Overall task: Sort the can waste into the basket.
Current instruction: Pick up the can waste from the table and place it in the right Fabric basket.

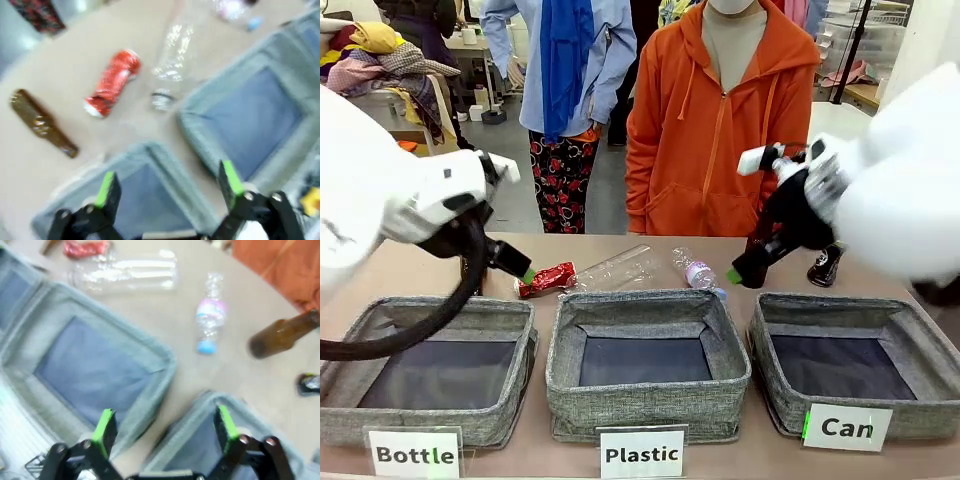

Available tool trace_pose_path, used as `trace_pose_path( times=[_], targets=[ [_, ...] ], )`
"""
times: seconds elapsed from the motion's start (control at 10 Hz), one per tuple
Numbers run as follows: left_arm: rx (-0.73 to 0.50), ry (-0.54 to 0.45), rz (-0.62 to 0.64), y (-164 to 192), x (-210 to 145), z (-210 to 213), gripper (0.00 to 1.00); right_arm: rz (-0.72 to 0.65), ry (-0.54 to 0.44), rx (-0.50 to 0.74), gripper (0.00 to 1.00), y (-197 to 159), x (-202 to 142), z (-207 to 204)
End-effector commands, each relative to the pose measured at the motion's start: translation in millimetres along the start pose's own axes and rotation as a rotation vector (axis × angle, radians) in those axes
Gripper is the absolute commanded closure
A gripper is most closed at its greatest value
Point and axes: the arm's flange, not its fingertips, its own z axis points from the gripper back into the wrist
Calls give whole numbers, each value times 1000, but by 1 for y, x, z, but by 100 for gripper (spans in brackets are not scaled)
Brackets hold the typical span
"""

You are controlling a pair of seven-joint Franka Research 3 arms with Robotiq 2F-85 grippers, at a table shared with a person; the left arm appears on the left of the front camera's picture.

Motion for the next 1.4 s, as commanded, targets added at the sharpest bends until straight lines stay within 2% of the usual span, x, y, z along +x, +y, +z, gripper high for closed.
trace_pose_path(
  times=[0.0,0.1,0.2,0.3,0.4,0.7,0.9,1.1,1.2,1.3],
  targets=[
    [-185,31,18,8,-10,67,0,-53,62,252,0,-6,-1,58],
    [-312,38,-60,21,-25,95,0,-63,43,339,0,-15,-15,83],
    [-370,32,-92,41,-43,115,0,-82,-1,396,0,-37,-30,101],
    [-458,7,-87,75,-61,131,0,-165,-50,471,0,-71,-45,112],
    [-521,-39,-20,110,-84,140,0,-242,-98,543,0,-107,-67,119],
    [-708,-265,367,223,-157,138,0,-573,-225,681,0,-219,-144,104],
    [-759,-342,591,265,-191,114,0,-803,-370,703,0,-270,-202,93],
    [-772,-490,724,288,-226,105,0,-943,-437,686,0,-295,-247,87],
    [-749,-554,726,284,-229,103,0,-993,-425,633,0,-301,-256,84],
    [-747,-406,709,280,-228,109,0,-933,-382,678,0,-287,-251,87]
  ],
)
